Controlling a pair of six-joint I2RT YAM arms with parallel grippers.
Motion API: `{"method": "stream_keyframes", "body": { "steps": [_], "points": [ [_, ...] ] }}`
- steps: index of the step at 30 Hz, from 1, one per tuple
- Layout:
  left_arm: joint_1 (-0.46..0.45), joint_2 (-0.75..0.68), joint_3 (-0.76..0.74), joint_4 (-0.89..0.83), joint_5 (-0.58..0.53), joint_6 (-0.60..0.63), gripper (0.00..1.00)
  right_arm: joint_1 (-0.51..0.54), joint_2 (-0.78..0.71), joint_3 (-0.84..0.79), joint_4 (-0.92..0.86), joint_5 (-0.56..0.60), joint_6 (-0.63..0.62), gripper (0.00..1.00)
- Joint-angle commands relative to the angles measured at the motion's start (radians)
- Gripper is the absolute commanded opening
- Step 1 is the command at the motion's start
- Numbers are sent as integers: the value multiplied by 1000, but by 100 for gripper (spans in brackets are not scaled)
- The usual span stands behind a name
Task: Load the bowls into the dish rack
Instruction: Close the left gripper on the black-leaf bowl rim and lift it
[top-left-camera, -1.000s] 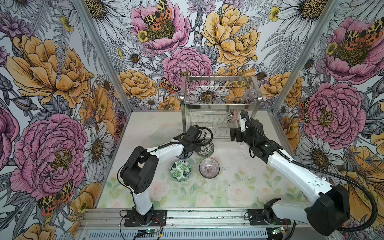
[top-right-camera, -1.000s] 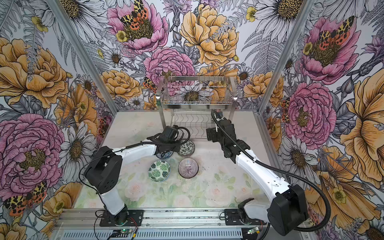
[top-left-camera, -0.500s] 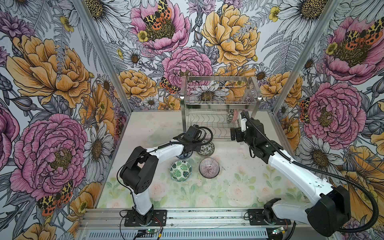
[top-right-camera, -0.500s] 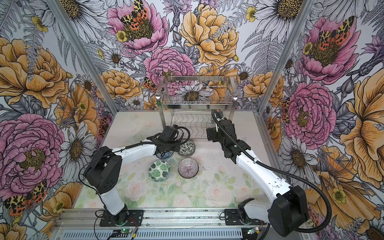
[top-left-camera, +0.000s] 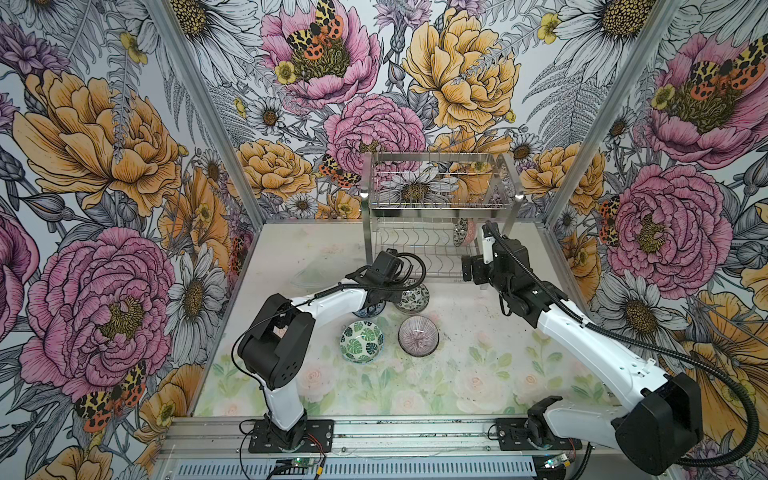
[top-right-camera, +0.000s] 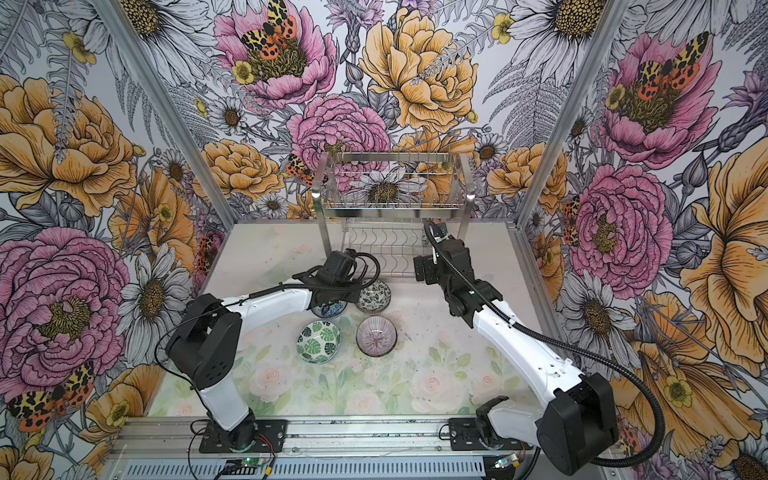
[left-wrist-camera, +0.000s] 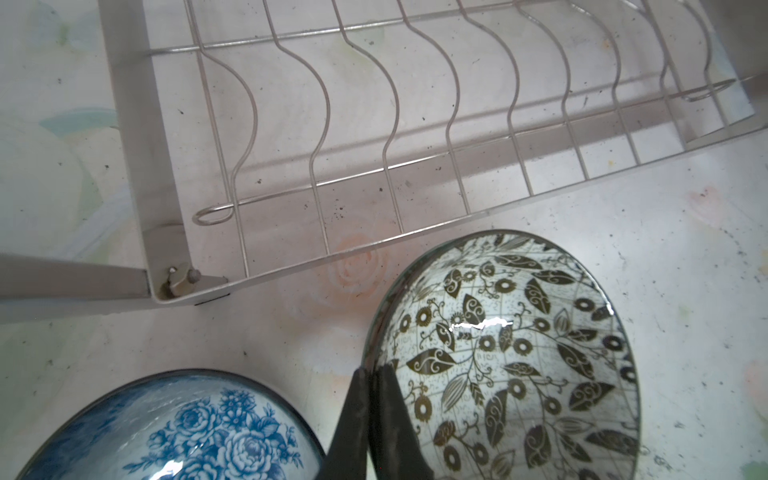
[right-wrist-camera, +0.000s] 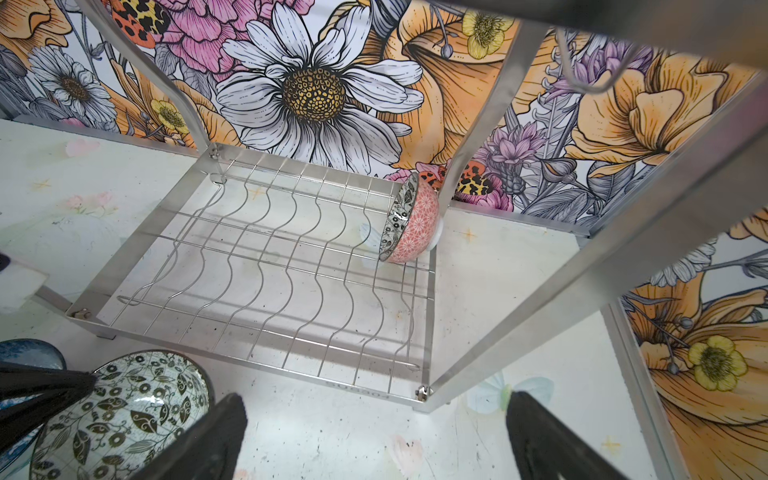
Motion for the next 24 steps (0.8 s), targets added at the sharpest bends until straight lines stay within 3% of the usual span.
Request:
{"method": "stream_keyframes", "body": {
  "steps": [1, 16, 21, 24],
  "points": [
    [0, -31, 12, -27, -27, 12, 0, -5, -24, 4, 0, -6, 11, 99],
    [4, -50, 29, -40, -23, 17, 0, -6, -18, 7, 0, -13, 11, 99],
    [11, -35, 32, -43, -12, 11, 22, -6, -17, 12, 0, -16, 9, 99],
    [13, -30, 35, -43, -9, 11, 26, -5, -16, 13, 1, -15, 10, 99]
  ]
}}
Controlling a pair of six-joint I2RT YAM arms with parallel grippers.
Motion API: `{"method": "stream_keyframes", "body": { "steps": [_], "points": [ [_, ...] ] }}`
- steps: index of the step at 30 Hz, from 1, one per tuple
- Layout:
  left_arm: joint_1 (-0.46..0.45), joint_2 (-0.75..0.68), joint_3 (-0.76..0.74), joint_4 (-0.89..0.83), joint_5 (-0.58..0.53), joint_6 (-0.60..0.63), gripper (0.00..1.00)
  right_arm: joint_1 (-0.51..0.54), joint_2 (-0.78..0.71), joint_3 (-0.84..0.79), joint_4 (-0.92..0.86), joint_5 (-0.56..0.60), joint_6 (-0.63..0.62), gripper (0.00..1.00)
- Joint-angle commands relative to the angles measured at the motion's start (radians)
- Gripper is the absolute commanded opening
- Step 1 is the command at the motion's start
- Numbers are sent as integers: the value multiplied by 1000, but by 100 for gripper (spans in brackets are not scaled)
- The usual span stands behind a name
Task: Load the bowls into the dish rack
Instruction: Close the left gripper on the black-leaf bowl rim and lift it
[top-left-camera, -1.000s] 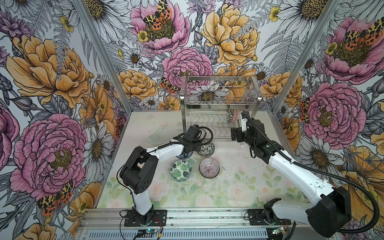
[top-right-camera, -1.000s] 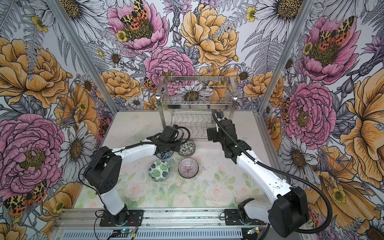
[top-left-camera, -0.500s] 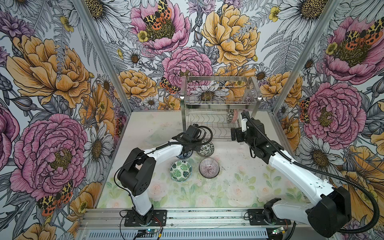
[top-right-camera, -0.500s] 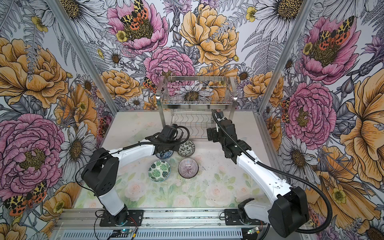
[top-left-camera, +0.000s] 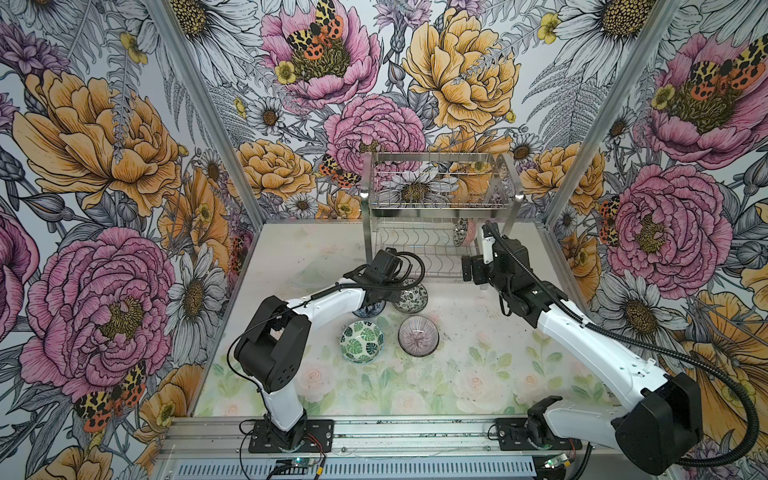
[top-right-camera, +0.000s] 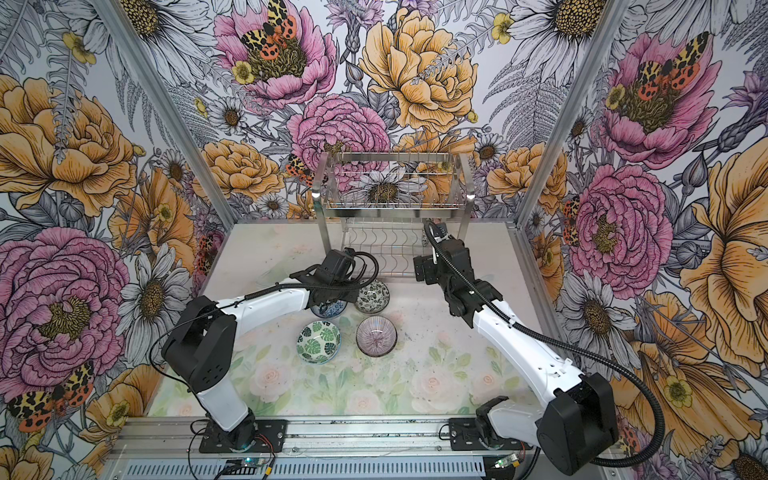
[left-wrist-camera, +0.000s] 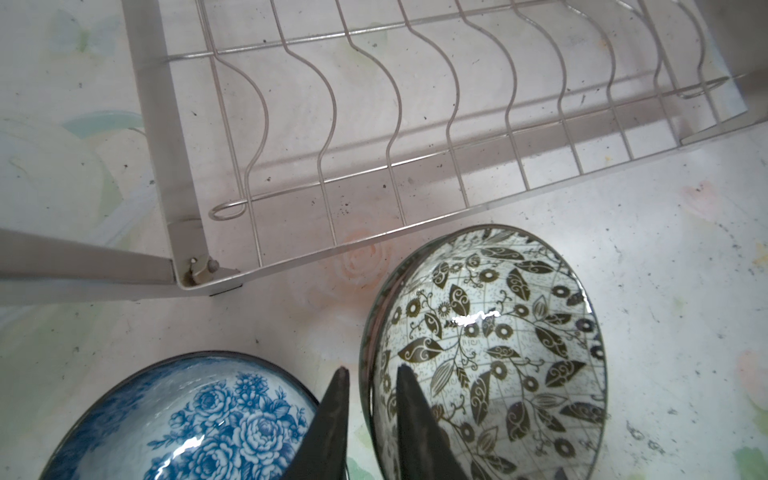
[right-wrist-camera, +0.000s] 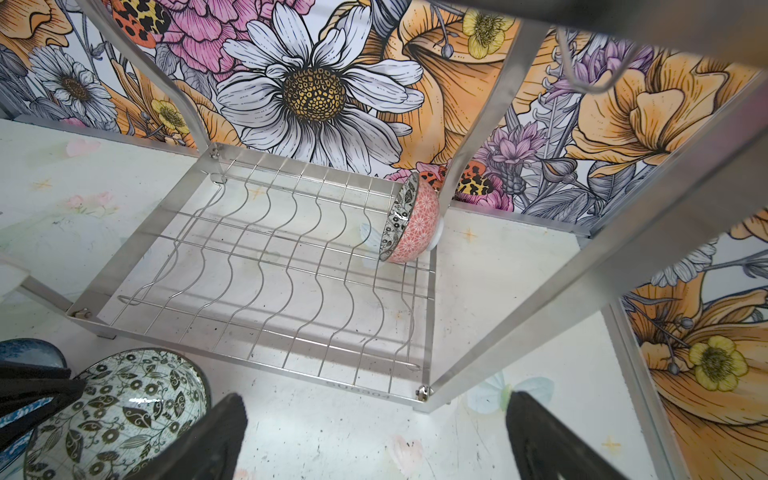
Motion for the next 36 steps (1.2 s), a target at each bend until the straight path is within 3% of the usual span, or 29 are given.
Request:
{"method": "stream_keyframes", "body": {
  "steps": [1, 17, 21, 28, 36],
  "points": [
    [11, -8, 27, -7, -5, 5, 26, -5, -14, 13, 0, -14, 9, 99],
    [13, 59, 51, -10, 13, 8, 27, -5, -10, 20, 0, -15, 6, 99],
    [14, 59, 48, -12, 13, 7, 22, -5, -10, 16, 0, -14, 7, 99],
    [13, 54, 50, -15, 13, 8, 0, -6, -21, 14, -2, -10, 4, 99],
    [19, 4, 36, -9, 3, 5, 0, -5, -27, 11, -3, -8, 4, 99]
  ]
}}
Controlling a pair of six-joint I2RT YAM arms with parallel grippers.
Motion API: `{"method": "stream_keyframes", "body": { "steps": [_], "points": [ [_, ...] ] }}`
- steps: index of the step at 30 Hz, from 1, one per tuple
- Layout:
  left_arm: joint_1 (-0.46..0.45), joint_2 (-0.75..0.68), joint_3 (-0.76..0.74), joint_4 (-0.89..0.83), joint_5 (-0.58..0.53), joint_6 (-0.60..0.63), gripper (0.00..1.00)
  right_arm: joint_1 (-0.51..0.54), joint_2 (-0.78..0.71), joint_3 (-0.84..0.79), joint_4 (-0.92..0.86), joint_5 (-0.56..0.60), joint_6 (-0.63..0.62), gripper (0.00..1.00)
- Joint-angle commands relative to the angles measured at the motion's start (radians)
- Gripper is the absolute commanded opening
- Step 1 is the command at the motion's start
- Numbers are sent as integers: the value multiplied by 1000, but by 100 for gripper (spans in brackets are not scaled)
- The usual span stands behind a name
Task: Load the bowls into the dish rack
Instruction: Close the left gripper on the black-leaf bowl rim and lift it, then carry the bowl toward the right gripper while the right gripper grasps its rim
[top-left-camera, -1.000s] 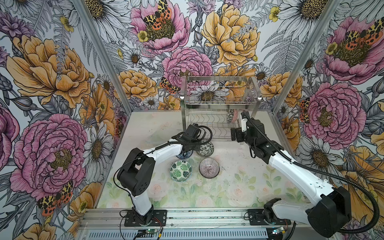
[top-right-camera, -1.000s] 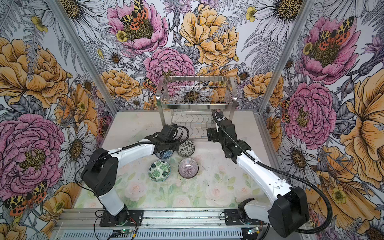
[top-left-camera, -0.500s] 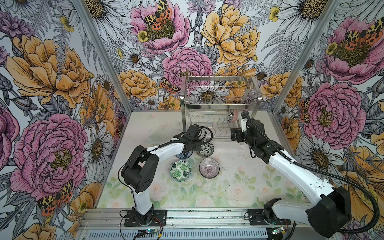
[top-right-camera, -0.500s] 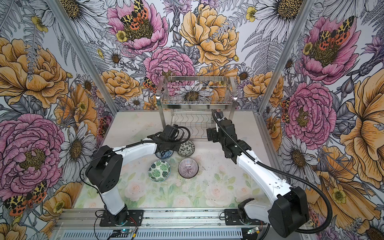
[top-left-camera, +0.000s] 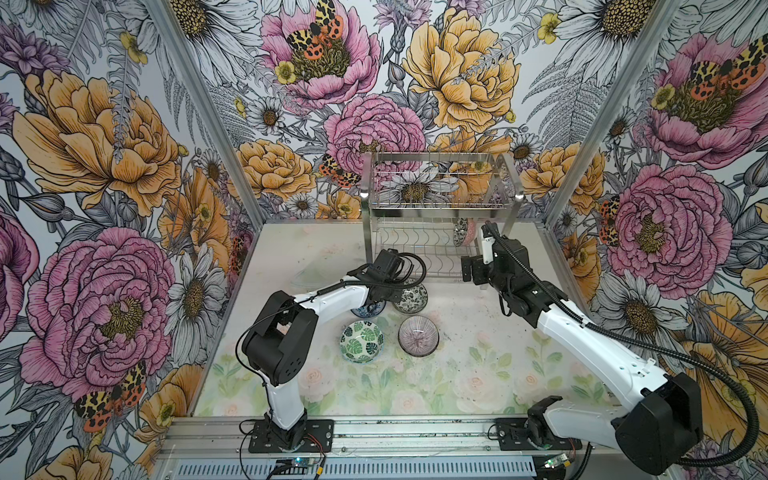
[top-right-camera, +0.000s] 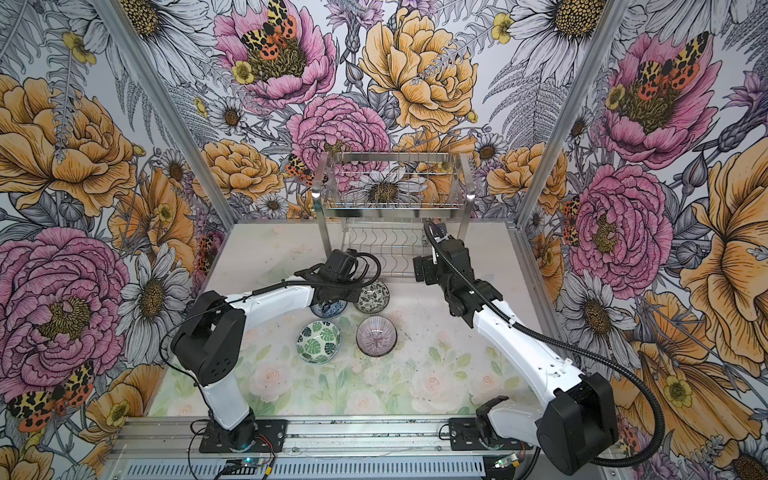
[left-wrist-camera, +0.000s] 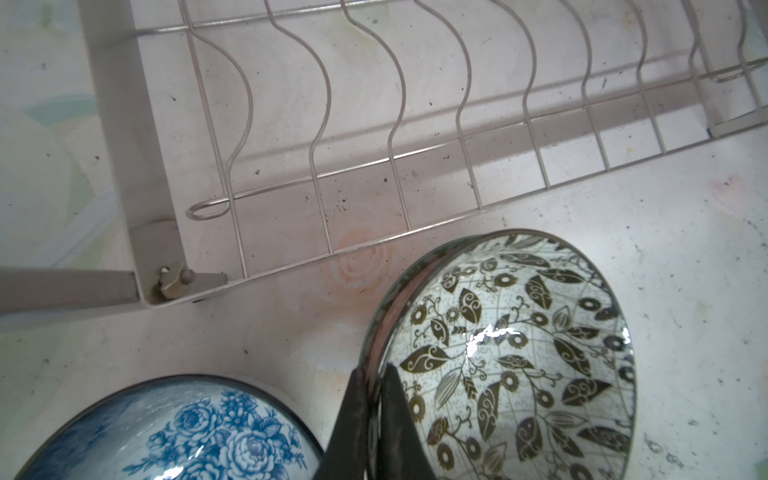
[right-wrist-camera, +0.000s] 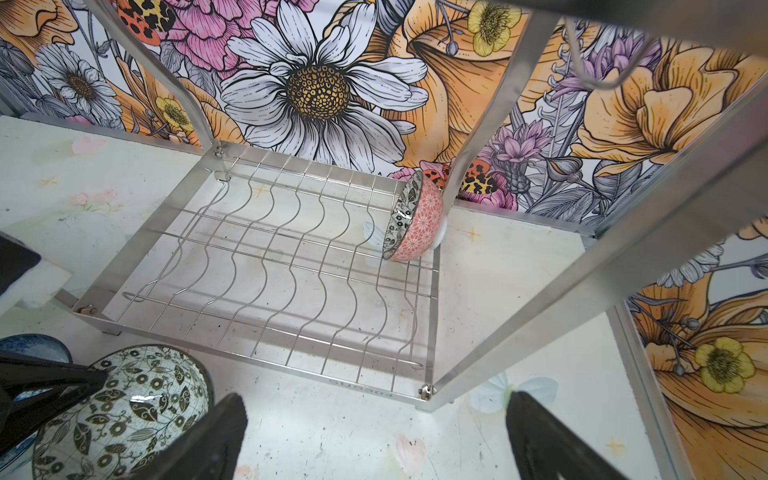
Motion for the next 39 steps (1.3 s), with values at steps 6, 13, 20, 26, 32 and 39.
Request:
{"method": "stream_keyframes", "body": {
  "steps": [6, 13, 20, 26, 32, 39],
  "points": [
    [29, -135, -20, 60, 2, -13, 0, -5, -36, 12, -1, -4, 7, 99],
    [47, -228, -71, 167, 48, -47, 0, -5, -55, 34, -29, -47, 25, 100],
    [49, -309, -180, 411, 106, -157, 0, 2, -58, 58, -31, -187, 109, 100],
    [32, -294, -191, 528, 94, -223, 0, 46, -26, 76, 9, -276, 188, 100],
    [10, -277, -183, 588, 71, -252, 0, 88, 27, 97, 36, -294, 250, 98],
    [-15, -268, -169, 612, 48, -253, 0, 99, 105, 110, 74, -254, 362, 84]
  ]
}}
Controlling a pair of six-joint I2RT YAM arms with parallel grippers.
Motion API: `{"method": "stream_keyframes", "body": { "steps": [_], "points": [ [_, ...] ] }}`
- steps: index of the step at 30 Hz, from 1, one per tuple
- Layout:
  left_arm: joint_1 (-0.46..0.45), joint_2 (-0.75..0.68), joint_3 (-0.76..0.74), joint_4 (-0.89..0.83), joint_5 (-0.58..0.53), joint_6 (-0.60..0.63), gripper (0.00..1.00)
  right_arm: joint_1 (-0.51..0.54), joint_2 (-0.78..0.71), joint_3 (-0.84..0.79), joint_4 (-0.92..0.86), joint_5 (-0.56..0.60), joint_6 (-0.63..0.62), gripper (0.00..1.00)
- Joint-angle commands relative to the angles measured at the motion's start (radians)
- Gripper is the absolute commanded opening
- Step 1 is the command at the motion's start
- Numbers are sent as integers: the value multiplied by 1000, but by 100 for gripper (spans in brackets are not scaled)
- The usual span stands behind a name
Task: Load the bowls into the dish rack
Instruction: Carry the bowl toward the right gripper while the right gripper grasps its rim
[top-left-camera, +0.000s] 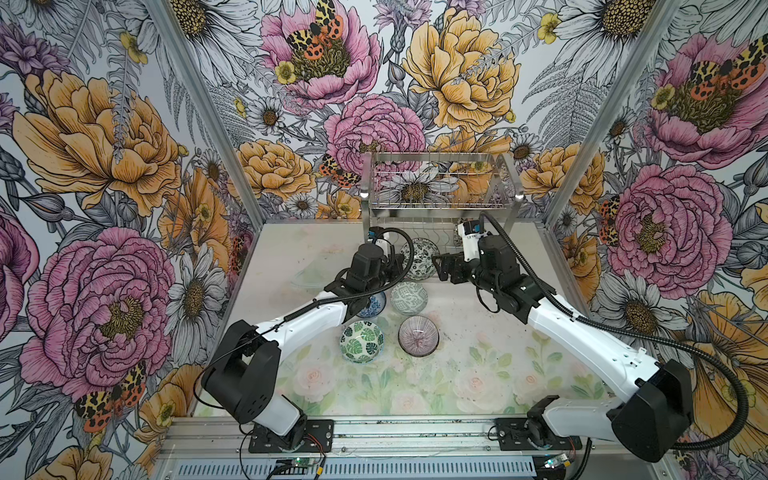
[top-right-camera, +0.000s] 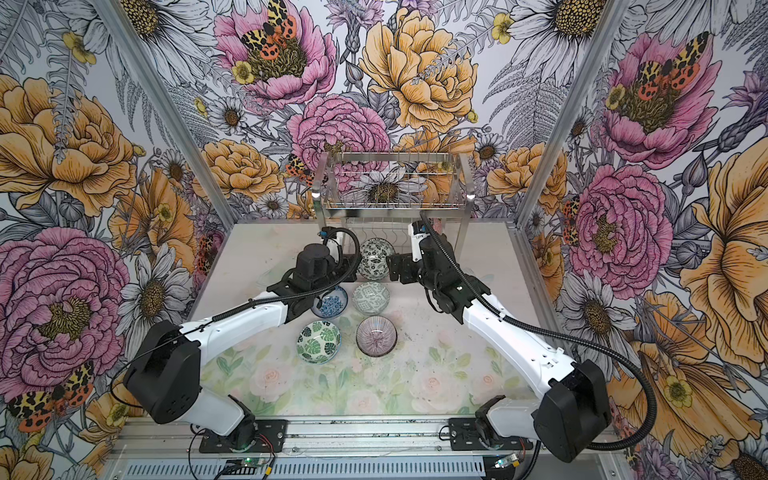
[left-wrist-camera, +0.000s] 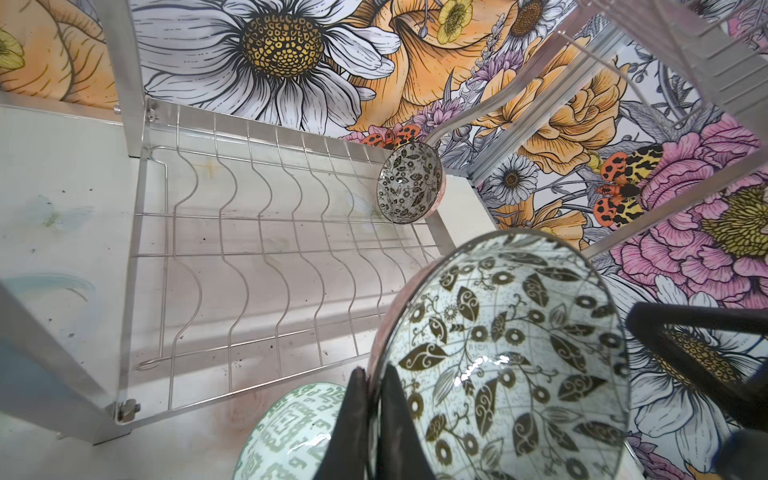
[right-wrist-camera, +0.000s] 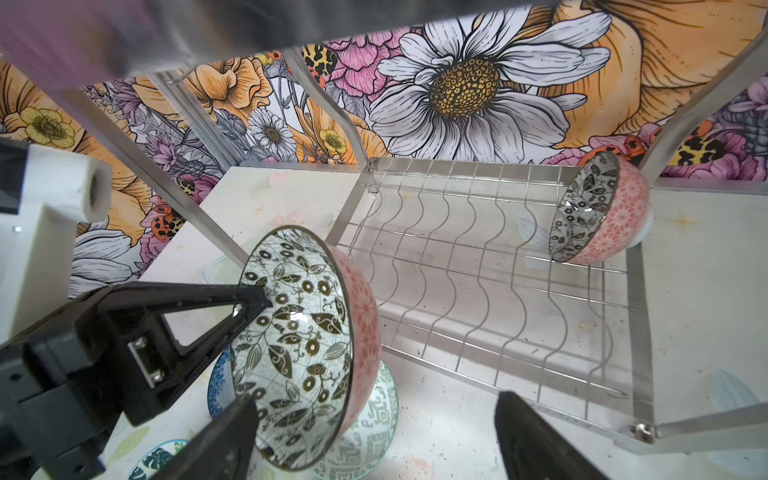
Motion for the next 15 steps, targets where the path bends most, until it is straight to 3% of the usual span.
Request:
{"method": "stream_keyframes", "body": {
  "steps": [1, 15],
  "points": [
    [-16, 1, 27, 92, -27, -19, 0, 6, 36, 36, 43, 25, 85, 80],
    [-29, 12, 46, 89, -40, -5, 0, 28, 116, 63, 62, 10, 150, 31]
  ]
}}
